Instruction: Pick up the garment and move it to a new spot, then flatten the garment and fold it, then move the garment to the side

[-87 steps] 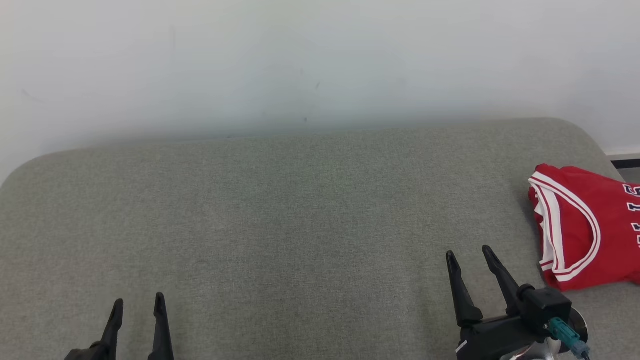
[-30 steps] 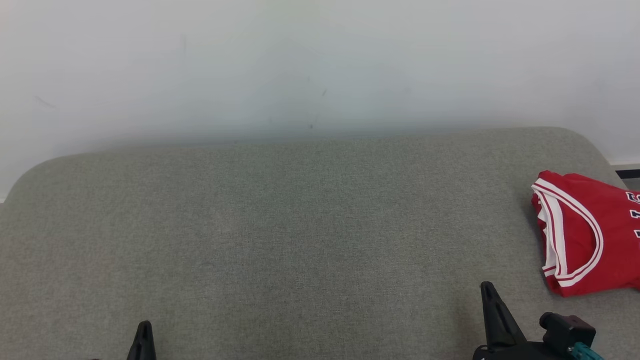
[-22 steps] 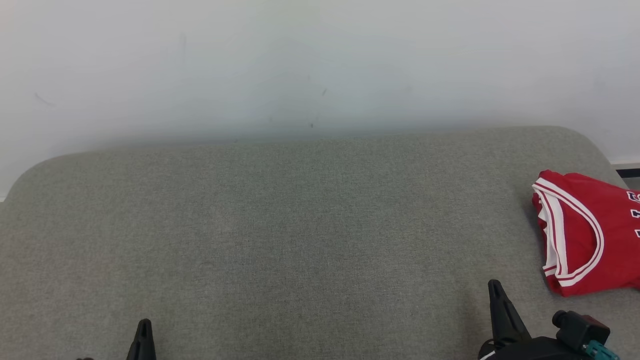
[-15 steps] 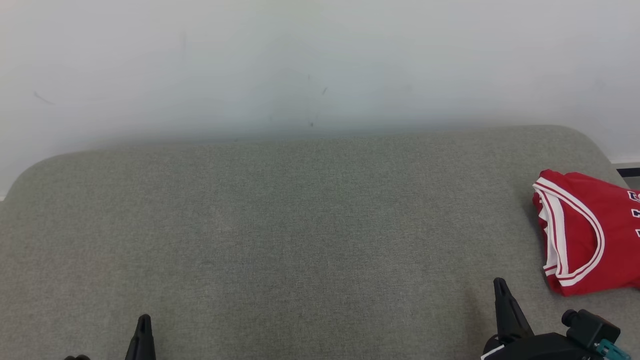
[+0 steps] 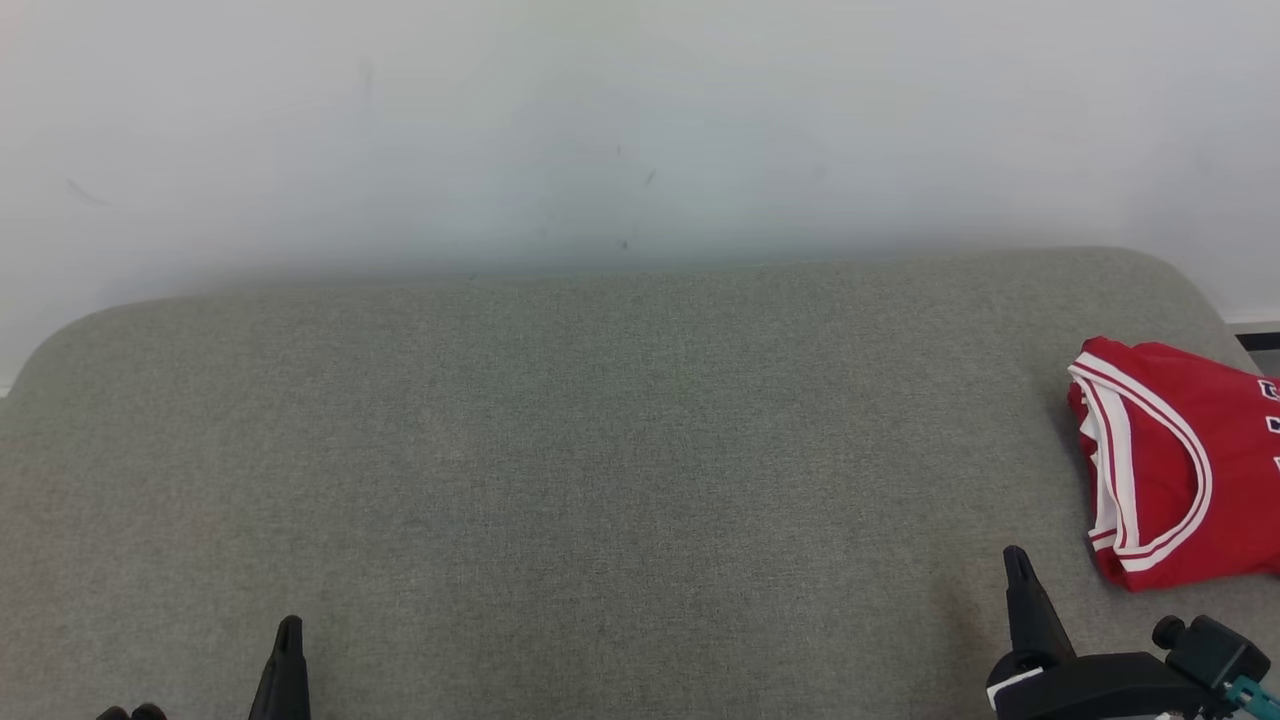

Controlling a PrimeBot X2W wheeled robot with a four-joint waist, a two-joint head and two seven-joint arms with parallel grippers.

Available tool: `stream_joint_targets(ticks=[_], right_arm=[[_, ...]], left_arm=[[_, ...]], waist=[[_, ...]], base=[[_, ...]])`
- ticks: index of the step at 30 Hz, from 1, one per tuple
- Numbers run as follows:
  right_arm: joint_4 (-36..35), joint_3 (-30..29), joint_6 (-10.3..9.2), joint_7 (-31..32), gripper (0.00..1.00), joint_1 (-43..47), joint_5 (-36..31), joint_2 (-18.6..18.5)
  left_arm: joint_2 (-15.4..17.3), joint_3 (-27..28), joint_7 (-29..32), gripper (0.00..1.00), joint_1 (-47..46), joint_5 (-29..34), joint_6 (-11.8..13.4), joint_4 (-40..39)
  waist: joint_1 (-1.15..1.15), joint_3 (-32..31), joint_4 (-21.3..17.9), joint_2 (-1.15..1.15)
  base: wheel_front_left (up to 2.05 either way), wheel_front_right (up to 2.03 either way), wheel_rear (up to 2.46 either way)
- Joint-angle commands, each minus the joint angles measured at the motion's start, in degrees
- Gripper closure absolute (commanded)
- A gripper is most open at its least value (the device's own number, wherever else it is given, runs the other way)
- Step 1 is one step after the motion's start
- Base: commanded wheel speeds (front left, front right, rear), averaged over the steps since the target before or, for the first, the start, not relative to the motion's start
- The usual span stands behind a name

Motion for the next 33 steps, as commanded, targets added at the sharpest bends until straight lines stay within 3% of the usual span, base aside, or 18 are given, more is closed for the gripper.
stream_joint_targets(ticks=[1, 33], right_arm=[[-0.9, -0.4, -0.05, 0.5, 1.00, -1.4, 2.0, 0.0], [-2.3, -3.2, -0.08, 5.7, 1.00, -2.2, 22.4, 0.0]], left_arm=[[0.3, 0.3, 0.5, 1.00, -1.7, -2.2, -0.5, -0.8], [0.4, 1.0, 5.8, 1.00, -4.1, -22.7, -1.9, -0.6]], waist=[[-0.01, 0.0, 0.0, 0.00], [-0.01, 0.8, 0.2, 0.00]], base=[[0.00, 0.00, 0.00], [0.00, 0.00, 0.00]])
